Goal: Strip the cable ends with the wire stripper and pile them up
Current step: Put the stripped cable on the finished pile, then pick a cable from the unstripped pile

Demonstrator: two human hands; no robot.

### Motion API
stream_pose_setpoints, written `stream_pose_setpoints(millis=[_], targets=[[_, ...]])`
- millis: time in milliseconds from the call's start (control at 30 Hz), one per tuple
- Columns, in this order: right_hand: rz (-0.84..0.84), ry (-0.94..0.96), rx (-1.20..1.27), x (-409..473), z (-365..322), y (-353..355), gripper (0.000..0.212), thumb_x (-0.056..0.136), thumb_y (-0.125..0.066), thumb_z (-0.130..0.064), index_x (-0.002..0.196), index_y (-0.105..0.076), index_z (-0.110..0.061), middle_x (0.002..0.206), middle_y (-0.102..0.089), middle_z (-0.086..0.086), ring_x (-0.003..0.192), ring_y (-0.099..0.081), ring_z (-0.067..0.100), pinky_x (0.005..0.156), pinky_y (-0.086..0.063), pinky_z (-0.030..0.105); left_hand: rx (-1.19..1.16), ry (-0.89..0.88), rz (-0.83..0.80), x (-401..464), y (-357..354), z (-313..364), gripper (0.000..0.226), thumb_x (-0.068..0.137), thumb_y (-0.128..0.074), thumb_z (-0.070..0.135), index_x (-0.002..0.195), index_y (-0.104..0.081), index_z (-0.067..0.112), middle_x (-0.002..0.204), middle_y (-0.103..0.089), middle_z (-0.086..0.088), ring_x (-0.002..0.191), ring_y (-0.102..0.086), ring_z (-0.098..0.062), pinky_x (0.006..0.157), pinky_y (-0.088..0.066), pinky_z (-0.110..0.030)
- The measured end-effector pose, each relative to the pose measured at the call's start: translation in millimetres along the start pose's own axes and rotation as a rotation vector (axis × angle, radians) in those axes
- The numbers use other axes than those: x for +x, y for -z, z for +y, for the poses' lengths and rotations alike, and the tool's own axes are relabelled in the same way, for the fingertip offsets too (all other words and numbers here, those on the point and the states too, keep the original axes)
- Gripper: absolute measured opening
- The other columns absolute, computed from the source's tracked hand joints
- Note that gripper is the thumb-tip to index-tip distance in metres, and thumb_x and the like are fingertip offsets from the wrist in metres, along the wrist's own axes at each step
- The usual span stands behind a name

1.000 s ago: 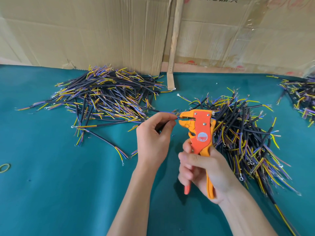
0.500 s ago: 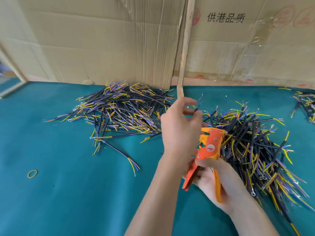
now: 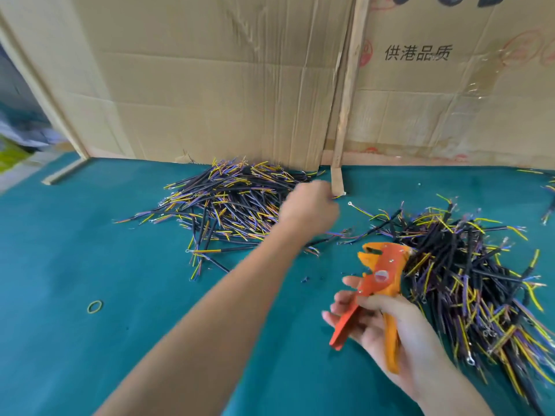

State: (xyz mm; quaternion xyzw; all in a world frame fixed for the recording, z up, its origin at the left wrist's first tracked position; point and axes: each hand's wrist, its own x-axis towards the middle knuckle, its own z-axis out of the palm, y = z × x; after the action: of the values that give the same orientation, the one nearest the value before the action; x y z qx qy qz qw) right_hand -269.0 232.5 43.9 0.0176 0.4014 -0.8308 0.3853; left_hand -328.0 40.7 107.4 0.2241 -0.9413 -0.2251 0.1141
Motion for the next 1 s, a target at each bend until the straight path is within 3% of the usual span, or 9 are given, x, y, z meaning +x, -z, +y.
stream_pose_setpoints(millis=[133,200,367,500,567,733,800,900,1000], targets=[[0.143,0.154,0.008,2.8,-13.8,16.4,0.053,0.067,-0.060,0.000,0.120,-0.060,0.006,0.083,-0.069,0.025,0.074,-0.073,0.036,0.078,-0.061,0.053,0.198,0.310,-0.003,8.7,16.8,-86.0,0.041,0.092,-0.052,0.025,0.132,-0.057,0.017,0.136,-0.045,-0.023,0.128,-0.042,-0.045,0.100,-0.044,-0.050],[0.150,0.178,0.058,8.6,-15.1,23.7,0.045,0.075,-0.058,0.002,0.121,-0.060,0.004,0.084,-0.070,0.023,0.075,-0.074,0.035,0.075,-0.063,0.050,0.183,0.317,-0.013,9.7,15.1,-105.7,0.043,0.096,-0.053,0.032,0.138,-0.053,0.022,0.139,-0.039,-0.022,0.131,-0.037,-0.044,0.103,-0.041,-0.051],[0.130,0.195,-0.013,9.4,-16.5,34.0,0.030,0.092,-0.049,0.005,0.120,-0.061,0.002,0.087,-0.071,0.024,0.079,-0.074,0.035,0.075,-0.062,0.046,0.106,0.248,0.112,21.4,11.8,-116.9,0.032,0.094,-0.059,0.024,0.121,-0.064,0.008,0.127,-0.056,-0.020,0.123,-0.049,-0.038,0.098,-0.047,-0.046],[0.145,0.199,-0.014,10.6,-21.0,32.5,0.030,0.092,-0.050,0.004,0.119,-0.061,0.001,0.087,-0.071,0.023,0.079,-0.074,0.036,0.077,-0.061,0.047,0.184,0.180,0.007,25.7,20.4,-111.1,0.012,0.092,-0.059,0.018,0.100,-0.059,0.010,0.114,-0.063,-0.018,0.100,-0.058,-0.035,0.074,-0.051,-0.042],[0.139,0.198,-0.025,11.3,-20.6,33.6,0.029,0.092,-0.049,0.004,0.119,-0.062,0.001,0.087,-0.071,0.023,0.079,-0.073,0.036,0.079,-0.059,0.049,0.118,0.172,-0.026,27.1,21.8,-108.4,0.007,0.090,-0.061,0.015,0.092,-0.056,0.011,0.106,-0.068,-0.020,0.086,-0.059,-0.031,0.070,-0.052,-0.042],[0.149,0.191,-0.017,10.3,-22.6,29.8,0.028,0.094,-0.048,0.005,0.118,-0.061,0.002,0.085,-0.070,0.023,0.078,-0.073,0.036,0.078,-0.060,0.048,-0.150,0.268,0.025,30.9,25.4,-112.3,0.021,0.087,-0.073,0.013,0.108,-0.075,0.009,0.105,-0.063,-0.004,0.093,-0.059,-0.024,0.077,-0.048,-0.031],[0.155,0.182,-0.015,10.8,-22.2,29.7,0.029,0.094,-0.048,0.005,0.119,-0.061,0.002,0.085,-0.070,0.023,0.078,-0.073,0.035,0.077,-0.060,0.047,-0.208,0.287,0.049,30.4,29.3,-113.9,0.016,0.084,-0.077,0.014,0.100,-0.079,0.011,0.102,-0.069,-0.003,0.092,-0.061,-0.021,0.078,-0.047,-0.028],[0.155,0.182,-0.011,10.8,-21.5,29.8,0.030,0.094,-0.048,0.005,0.121,-0.060,0.002,0.086,-0.070,0.023,0.078,-0.073,0.036,0.078,-0.060,0.048,-0.315,0.303,0.119,29.8,33.7,-113.8,0.004,0.080,-0.076,0.011,0.082,-0.079,0.013,0.086,-0.076,-0.005,0.084,-0.071,-0.023,0.082,-0.057,-0.031],[0.153,0.177,-0.010,10.5,-21.9,28.3,0.030,0.094,-0.049,0.005,0.122,-0.060,0.002,0.086,-0.070,0.023,0.079,-0.073,0.036,0.078,-0.060,0.048,-0.459,0.340,0.162,31.2,37.1,-113.6,0.011,0.082,-0.080,0.020,0.083,-0.077,0.009,0.077,-0.075,-0.008,0.072,-0.073,-0.022,0.087,-0.061,-0.036]])
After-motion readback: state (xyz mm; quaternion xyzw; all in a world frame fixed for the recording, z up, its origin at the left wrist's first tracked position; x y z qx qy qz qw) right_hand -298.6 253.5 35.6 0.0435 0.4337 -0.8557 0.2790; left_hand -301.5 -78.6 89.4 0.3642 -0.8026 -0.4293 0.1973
